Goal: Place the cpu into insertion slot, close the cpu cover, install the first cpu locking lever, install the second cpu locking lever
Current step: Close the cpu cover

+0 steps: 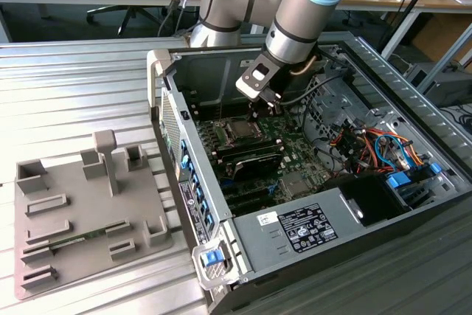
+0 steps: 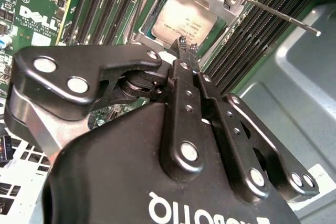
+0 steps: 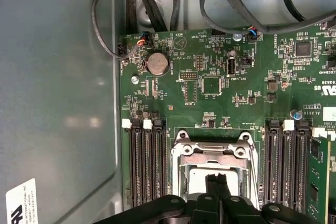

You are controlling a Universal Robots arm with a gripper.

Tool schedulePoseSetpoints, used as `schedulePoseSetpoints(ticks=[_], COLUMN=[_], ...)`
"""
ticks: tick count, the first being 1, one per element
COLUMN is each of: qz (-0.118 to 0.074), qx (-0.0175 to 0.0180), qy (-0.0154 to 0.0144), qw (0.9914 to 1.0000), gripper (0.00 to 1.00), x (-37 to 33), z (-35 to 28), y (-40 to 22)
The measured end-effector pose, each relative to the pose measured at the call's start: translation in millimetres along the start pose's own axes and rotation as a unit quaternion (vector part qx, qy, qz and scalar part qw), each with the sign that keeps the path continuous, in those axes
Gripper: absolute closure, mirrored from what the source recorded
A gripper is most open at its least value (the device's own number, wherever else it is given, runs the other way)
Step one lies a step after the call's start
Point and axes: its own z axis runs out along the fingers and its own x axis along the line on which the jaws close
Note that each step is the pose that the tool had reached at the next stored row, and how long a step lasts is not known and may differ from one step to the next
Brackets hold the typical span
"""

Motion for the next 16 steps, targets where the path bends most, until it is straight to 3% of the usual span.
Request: schedulePoseSetpoints(ticks=[16], qz=[0.0], qx=[0.0], qy=[0.0], qw=[1.0], gripper=[0.89], x=[-1.4], z=[6.5], y=[-7.3])
